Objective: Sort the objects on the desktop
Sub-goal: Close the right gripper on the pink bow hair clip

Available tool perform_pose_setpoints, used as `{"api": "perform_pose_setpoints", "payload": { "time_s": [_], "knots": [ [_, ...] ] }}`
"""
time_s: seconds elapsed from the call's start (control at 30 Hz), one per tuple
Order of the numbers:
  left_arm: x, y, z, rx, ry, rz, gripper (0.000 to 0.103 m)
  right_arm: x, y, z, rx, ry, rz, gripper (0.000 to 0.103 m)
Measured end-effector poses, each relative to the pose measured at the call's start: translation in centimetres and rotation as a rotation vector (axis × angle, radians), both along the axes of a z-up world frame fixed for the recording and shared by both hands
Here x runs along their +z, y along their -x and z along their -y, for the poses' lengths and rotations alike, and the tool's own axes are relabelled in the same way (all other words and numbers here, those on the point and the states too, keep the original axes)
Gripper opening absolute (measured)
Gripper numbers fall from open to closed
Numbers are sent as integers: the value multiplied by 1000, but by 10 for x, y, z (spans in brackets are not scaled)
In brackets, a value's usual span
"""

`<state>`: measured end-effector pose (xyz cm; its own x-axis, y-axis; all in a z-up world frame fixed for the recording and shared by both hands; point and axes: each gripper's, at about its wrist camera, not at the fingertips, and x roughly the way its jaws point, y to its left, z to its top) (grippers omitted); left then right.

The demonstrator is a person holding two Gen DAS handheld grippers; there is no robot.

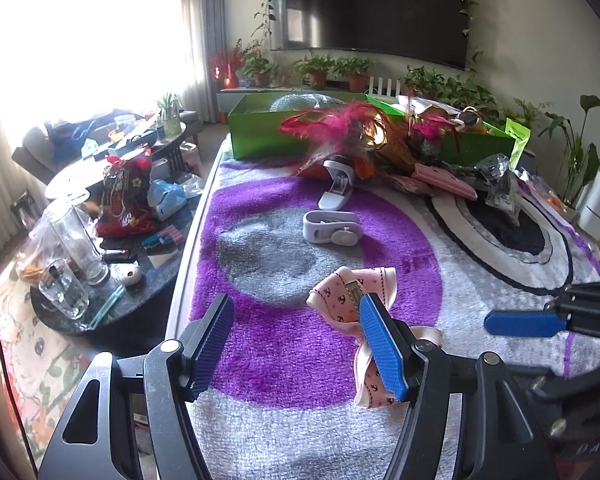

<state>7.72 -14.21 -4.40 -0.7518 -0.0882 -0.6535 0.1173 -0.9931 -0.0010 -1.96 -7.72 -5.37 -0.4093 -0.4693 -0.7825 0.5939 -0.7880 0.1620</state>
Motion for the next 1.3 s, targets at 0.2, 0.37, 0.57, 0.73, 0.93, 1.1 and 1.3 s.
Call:
{"api": "perform_pose_setpoints", "payload": {
  "time_s": [0.2, 0.37, 0.57, 0.73, 0.93, 1.1, 1.3],
  "knots": [
    [2, -2, 11, 34, -16, -9, 66, -7, -3, 14, 26, 6, 30, 44],
    [6, -6, 19, 45, 14, -21, 66, -11, -6, 29, 47, 24, 18, 55],
    [-1, -4, 24, 59, -6, 5, 66, -20, 0, 37, 26, -43, -16, 56],
    [-4, -1, 13, 8, -6, 2, 66, -9, 22, -3, -124, -55, -77, 55],
    [-5, 6, 1, -40, -26, 9, 66, 3, 39, -47, -247, 48, -29, 57],
    [-5, 13, -7, -68, -15, 19, 66, -2, 23, -28, -102, 88, 30, 56],
    [-9, 20, -11, -108, -40, 51, 66, -12, 17, -9, -41, 95, 65, 55]
  ]
}}
